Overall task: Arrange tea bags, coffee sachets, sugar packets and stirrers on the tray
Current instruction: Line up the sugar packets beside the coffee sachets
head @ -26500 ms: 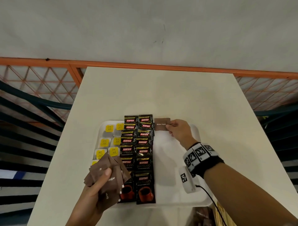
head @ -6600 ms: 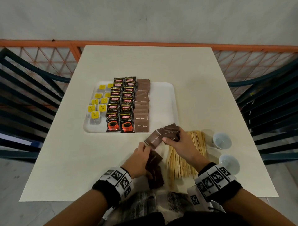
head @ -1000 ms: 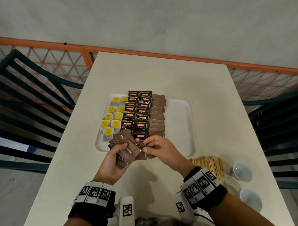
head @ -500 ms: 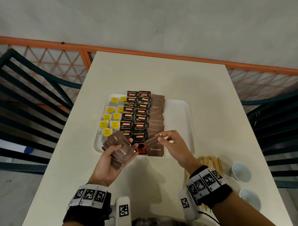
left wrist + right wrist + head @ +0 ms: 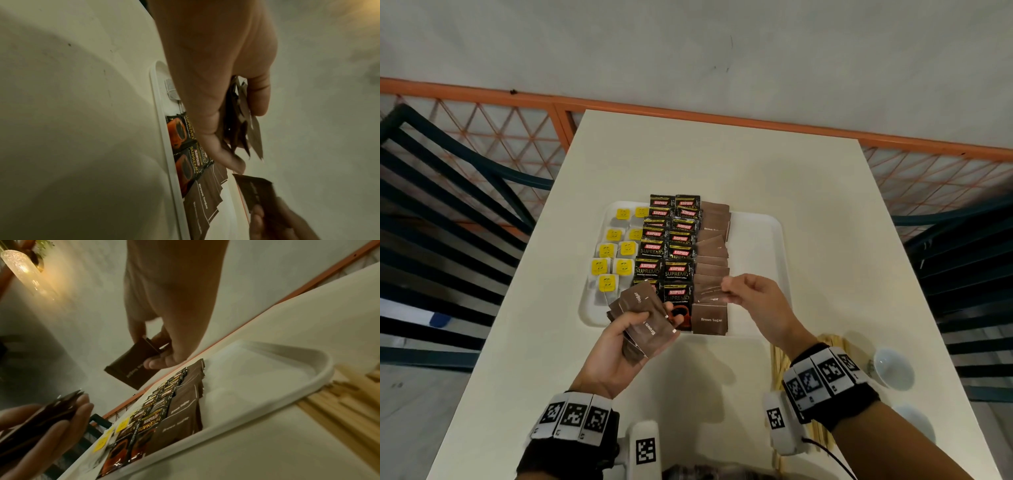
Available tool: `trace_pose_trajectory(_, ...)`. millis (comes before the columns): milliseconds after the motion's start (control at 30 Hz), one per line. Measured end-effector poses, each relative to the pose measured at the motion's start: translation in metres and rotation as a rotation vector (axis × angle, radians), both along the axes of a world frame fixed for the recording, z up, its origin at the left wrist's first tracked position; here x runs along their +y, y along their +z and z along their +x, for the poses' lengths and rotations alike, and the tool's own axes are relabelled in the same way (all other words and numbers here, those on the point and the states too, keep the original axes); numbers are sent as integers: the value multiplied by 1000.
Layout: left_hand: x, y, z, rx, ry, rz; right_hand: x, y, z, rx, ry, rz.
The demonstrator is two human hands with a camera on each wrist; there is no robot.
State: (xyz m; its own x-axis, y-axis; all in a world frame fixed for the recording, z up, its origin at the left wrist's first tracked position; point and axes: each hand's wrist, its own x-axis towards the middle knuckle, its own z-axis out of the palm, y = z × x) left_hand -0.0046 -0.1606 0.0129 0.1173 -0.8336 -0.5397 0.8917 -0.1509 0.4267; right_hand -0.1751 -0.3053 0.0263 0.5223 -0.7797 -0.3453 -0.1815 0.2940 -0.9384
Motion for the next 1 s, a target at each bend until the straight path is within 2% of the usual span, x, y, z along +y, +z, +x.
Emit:
trace_pose_trajectory(100,1,-1,5,0,21,1,-1,-10,-1,149,5,-90)
trace_pose_trajectory(200,6,-2,8,-14,24,-23,-3,-21,-2,139,-17,-26)
trace_pose_trajectory(300,10,-6,10,-19,26,-24,-1,-33,1,200,-10,-46)
trace_pose_trajectory(500,12,-9,11,-14,24,-16,0,-48,6,449,58,-350)
trace_pose_trajectory(667,10,-10,10,-13,10,-18,1,-55,9,533,44,-498)
trace_pose_trajectory(867,2,-5,3,-1,-34,-31,6,-50,9,577,42,-546)
trace_pose_trajectory(933,-2,-2,-2,-63,-47,-4,12,-38,13,508,61,-576)
trace_pose_trajectory(1000,-6,0,-5,-139,-80,26,22,-24,20,345,154,-516)
